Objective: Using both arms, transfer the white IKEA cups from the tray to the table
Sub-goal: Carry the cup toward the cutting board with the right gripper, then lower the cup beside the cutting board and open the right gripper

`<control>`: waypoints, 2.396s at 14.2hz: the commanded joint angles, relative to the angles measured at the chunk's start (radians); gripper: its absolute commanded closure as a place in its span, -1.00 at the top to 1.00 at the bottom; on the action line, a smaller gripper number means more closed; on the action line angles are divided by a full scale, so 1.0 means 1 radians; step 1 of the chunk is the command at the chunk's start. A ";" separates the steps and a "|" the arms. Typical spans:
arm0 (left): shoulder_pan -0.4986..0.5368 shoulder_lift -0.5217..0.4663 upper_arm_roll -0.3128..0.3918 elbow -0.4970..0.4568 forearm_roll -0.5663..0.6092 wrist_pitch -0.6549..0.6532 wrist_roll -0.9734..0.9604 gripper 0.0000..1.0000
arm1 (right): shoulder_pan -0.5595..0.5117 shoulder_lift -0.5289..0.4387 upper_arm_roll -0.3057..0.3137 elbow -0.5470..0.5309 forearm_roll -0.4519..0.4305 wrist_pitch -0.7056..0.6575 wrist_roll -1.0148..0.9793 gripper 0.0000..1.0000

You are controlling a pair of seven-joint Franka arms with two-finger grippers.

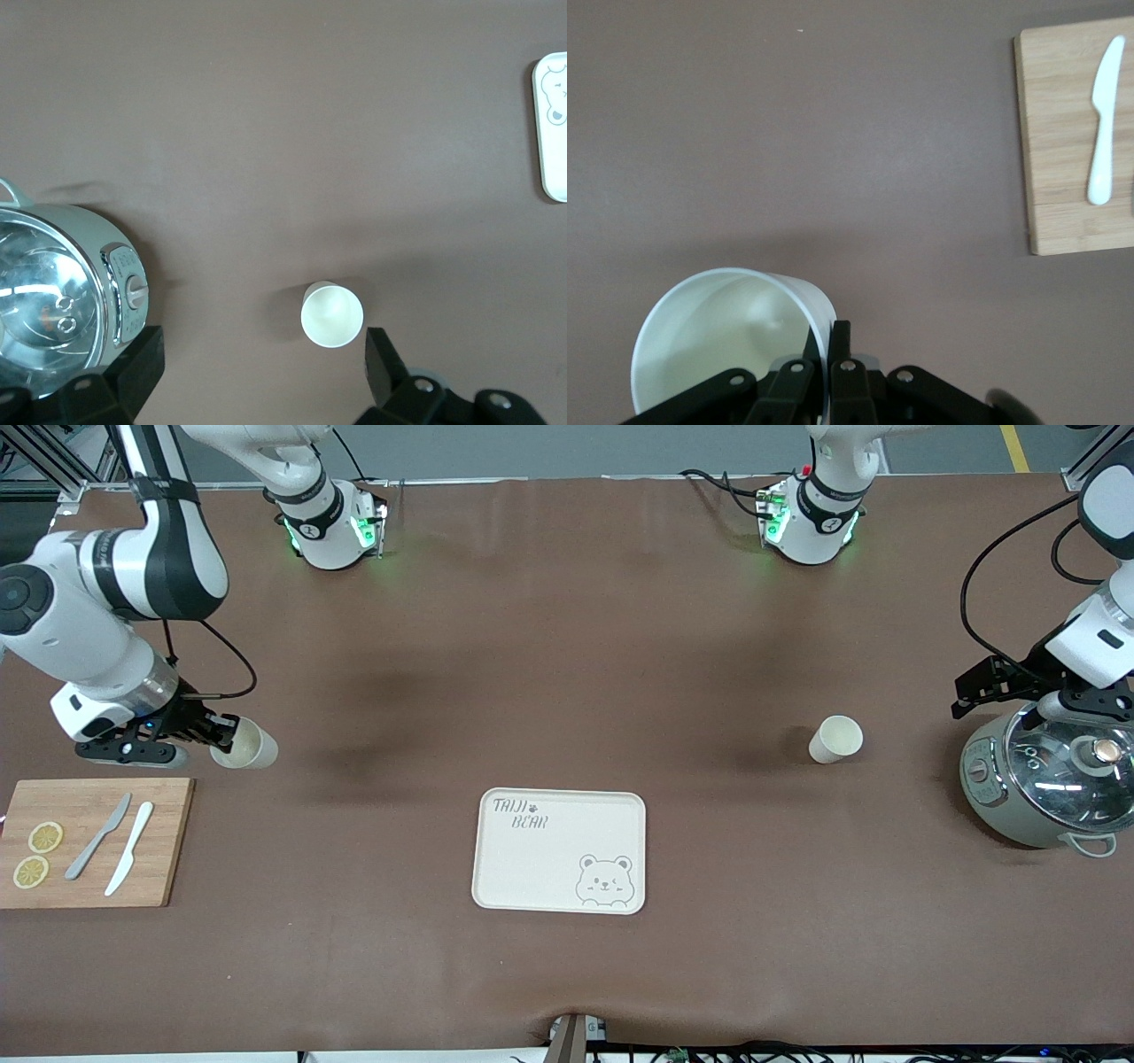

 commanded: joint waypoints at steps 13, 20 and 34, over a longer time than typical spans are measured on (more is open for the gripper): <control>-0.003 -0.016 -0.126 0.070 0.120 -0.207 -0.153 1.00 | -0.020 0.223 0.015 -0.112 0.072 0.447 -0.022 -1.00; -0.190 -0.017 0.001 0.107 0.120 -0.274 -0.213 1.00 | -0.016 0.308 0.015 -0.124 0.072 0.591 -0.022 -1.00; -0.180 -0.010 -0.002 0.271 0.103 -0.412 -0.207 1.00 | -0.014 0.337 0.017 -0.121 0.072 0.625 -0.020 -0.91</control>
